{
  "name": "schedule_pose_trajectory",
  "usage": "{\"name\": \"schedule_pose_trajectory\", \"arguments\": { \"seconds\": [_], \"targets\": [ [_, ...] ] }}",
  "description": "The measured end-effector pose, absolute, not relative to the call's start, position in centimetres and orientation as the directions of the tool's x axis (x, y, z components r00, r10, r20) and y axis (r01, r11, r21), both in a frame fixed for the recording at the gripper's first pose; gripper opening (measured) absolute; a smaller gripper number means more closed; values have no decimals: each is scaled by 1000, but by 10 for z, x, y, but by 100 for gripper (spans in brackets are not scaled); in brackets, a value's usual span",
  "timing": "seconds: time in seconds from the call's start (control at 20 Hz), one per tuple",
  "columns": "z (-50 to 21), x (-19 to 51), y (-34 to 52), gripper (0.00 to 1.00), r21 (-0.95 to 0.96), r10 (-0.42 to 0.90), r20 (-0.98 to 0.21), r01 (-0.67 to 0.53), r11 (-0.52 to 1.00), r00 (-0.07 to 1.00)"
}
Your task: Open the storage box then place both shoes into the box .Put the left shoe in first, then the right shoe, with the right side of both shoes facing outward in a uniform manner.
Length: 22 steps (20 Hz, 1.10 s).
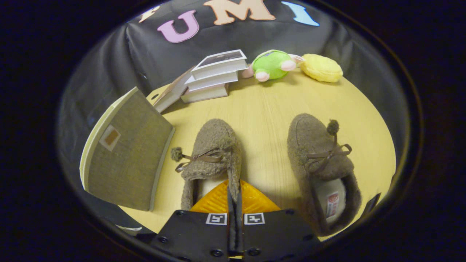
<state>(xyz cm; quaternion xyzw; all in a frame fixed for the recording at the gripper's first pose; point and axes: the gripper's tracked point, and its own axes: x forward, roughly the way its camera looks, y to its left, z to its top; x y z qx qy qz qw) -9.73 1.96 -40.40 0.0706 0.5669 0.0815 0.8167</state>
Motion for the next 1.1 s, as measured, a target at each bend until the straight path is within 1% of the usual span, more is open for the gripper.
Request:
{"name": "schedule_pose_trajectory", "arguments": {
  "seconds": [0.15,0.45,0.7,0.85,1.1],
  "targets": [
    [-383,-95,28,3,275,246,-911,42,960,331],
    [-321,-78,46,3,317,251,-889,120,941,383],
    [-263,-59,97,3,354,277,-850,96,931,448],
    [-236,-59,141,3,390,323,-829,60,919,456],
    [-231,-60,221,3,427,385,-808,-7,904,447]
  ]
}}
